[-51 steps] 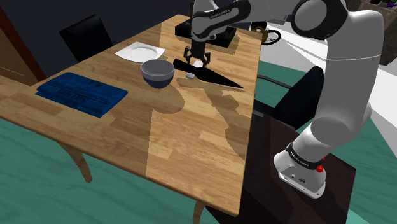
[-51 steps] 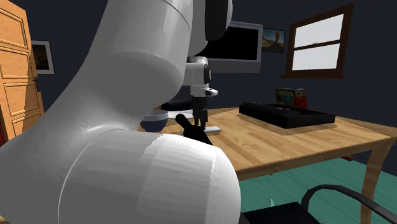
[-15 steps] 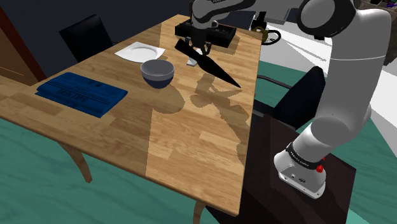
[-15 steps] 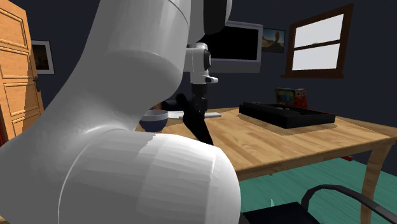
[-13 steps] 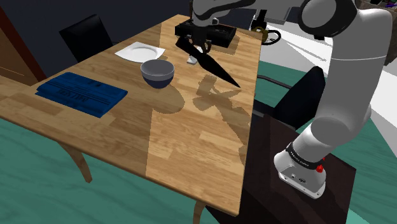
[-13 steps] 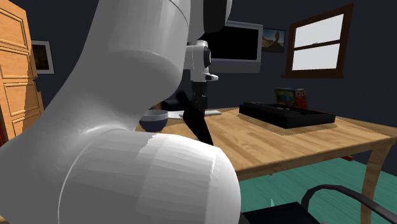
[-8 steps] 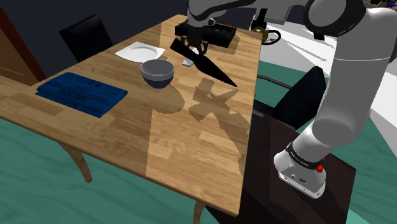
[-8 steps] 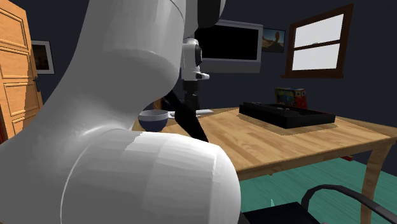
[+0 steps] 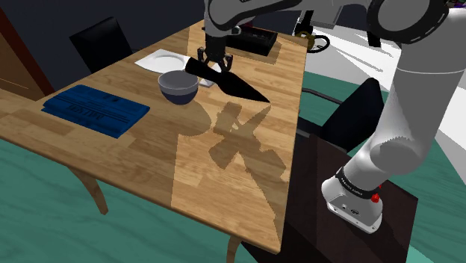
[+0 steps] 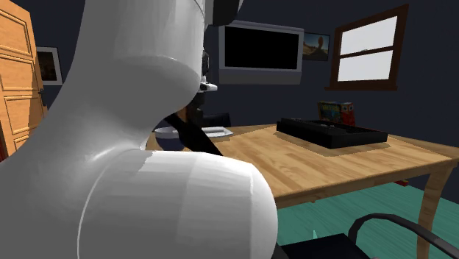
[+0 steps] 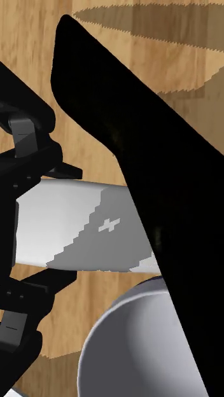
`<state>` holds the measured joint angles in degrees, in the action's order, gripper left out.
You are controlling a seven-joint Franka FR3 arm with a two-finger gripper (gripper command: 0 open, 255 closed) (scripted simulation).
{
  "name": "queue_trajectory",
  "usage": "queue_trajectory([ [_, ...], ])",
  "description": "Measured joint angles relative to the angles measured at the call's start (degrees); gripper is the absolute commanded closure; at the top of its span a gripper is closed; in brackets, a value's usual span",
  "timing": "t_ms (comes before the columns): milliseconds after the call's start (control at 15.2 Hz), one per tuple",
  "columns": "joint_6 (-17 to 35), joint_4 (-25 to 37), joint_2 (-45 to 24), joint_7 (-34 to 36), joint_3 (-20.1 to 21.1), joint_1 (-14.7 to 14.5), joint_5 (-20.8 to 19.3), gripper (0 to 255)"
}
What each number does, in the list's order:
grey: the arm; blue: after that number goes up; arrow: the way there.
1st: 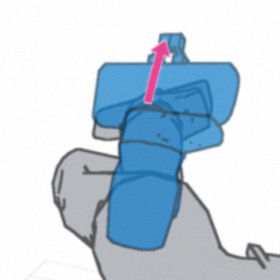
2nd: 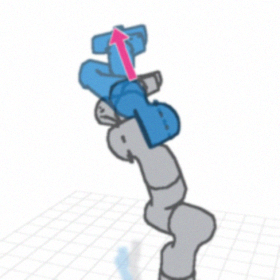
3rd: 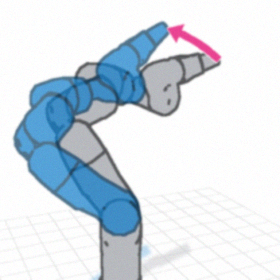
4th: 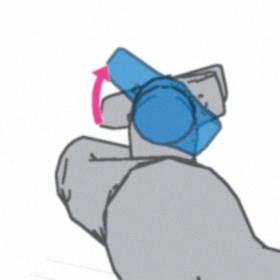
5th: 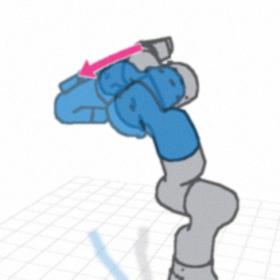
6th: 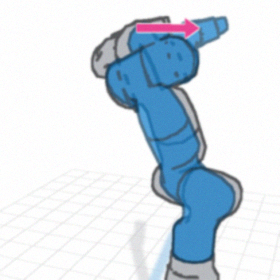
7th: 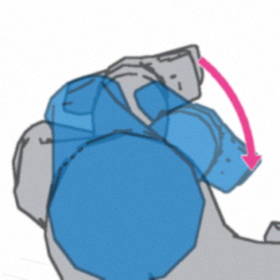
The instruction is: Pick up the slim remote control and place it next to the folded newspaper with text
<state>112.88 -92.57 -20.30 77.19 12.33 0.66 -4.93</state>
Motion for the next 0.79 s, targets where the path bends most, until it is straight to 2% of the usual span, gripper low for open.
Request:
queue_trajectory([
  [132,1.0,-2.05,0.98,2.44,0.78,-1.51,-0.12,255],
  [792,-0.44,0.84,-0.92,14.76,4.28,-10.08,-1.95,255],
])
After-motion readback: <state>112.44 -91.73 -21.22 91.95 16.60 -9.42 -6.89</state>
